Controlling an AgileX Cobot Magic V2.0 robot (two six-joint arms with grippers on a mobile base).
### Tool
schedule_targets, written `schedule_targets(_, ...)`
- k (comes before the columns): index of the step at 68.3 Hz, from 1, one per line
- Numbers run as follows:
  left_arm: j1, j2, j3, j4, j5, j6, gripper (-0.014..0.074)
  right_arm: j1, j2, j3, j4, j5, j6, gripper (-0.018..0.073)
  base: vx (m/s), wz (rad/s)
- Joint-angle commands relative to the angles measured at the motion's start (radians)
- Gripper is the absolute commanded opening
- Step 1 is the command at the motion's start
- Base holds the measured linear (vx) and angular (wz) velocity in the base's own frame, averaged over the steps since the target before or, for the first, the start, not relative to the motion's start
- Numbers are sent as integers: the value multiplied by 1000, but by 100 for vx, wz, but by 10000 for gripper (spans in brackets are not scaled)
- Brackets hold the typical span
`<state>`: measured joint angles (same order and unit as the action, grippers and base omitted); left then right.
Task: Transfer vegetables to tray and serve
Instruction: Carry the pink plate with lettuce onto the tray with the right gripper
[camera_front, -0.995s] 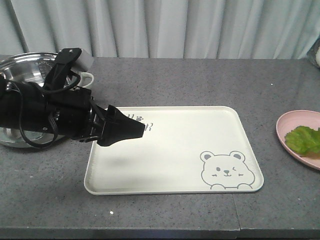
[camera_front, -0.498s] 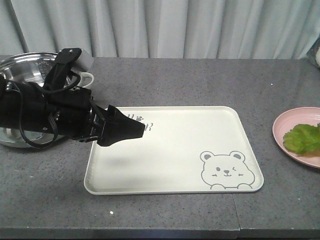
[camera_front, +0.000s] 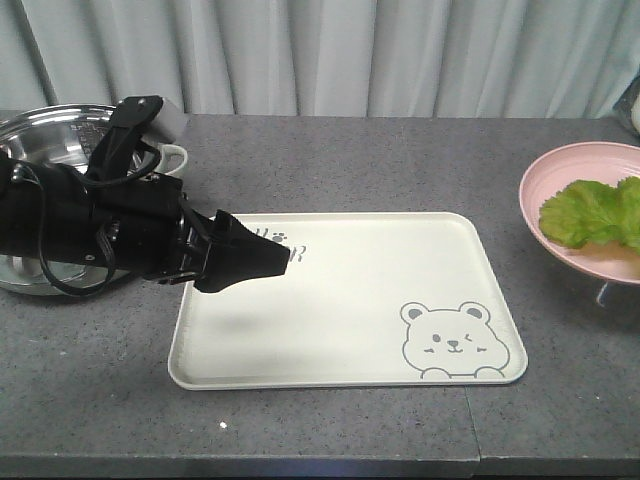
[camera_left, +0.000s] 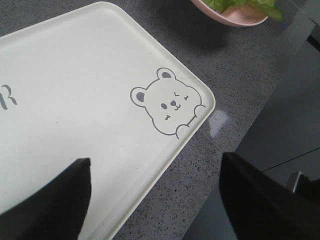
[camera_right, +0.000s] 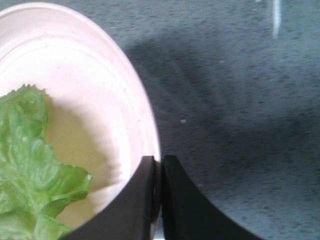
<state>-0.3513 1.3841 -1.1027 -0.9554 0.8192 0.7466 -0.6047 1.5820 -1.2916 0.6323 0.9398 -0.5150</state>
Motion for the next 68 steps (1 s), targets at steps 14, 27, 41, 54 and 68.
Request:
schedule_targets(14,-4,-27,-26,-56,-16,0,524,177,-53,-28,63,44,-5,-4,0,0)
schedule_targets(27,-4,-27,-26,-56,-16,0,524,383,-44,-28,58,27,39,-4,0,0)
schedule_targets(41,-4,-27,-26,-56,-16,0,524,584,-3,-28,51,-30,108,-4,0,0)
schedule_targets(54,-4,-27,-26,-56,-16,0,524,724,63,-28,48,-106,150,-4,0,0)
schedule_targets(68,-4,-27,-26,-56,-16,0,524,801,134,-28,37,-175,197,-4,0,0)
